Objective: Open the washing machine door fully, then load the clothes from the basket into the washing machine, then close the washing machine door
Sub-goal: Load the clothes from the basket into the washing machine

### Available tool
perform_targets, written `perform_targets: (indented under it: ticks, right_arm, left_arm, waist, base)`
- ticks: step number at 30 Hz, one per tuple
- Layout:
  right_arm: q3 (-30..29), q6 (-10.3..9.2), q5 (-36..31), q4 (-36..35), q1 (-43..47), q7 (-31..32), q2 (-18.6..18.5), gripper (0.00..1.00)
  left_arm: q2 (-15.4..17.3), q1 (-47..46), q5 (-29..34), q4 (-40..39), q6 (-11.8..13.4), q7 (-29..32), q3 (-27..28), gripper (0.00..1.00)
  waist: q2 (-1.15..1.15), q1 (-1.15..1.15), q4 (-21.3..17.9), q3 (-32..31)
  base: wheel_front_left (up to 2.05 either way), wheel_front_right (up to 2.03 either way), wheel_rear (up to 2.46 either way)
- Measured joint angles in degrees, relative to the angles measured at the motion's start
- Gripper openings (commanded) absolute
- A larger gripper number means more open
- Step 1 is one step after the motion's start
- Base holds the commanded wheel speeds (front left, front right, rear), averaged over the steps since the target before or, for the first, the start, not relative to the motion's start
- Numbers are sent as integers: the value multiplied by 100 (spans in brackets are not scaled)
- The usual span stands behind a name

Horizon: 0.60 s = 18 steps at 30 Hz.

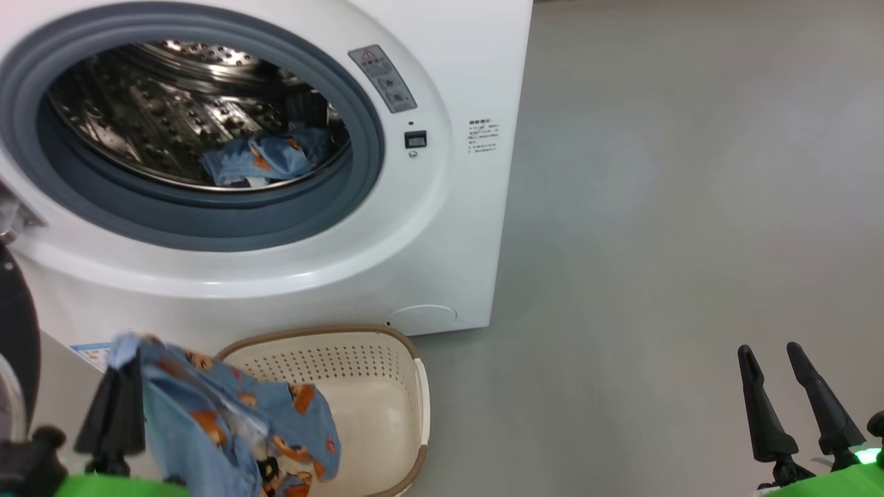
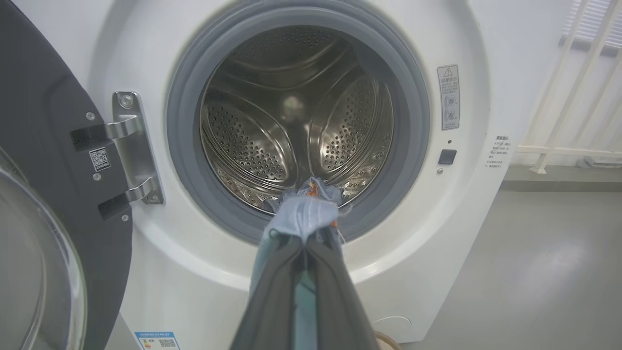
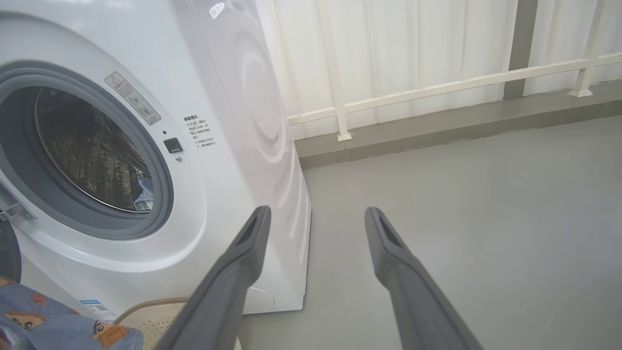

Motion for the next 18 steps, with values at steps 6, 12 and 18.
perform_targets:
  ticks: [6, 12, 18]
  right_arm:
    - [32, 0, -1, -15, -178, 0, 60, 100]
    - [42, 0, -2, -25, -455, 0, 164, 100]
    - [113, 0, -3, -32, -771, 0, 278, 100]
  left_arm:
    - [69, -716, 1, 60, 44, 41, -2, 0]
    - [242, -1714, 4, 516, 66, 137, -2, 0]
    - [500, -2898, 2, 1230, 63, 192, -7, 0]
  waist:
    - [0, 0, -117, 257]
    - [0, 0, -262, 576]
    - [0, 0, -445, 919]
  base:
    - [0, 0, 0]
    - [0, 0, 0]
    - [0, 0, 0]
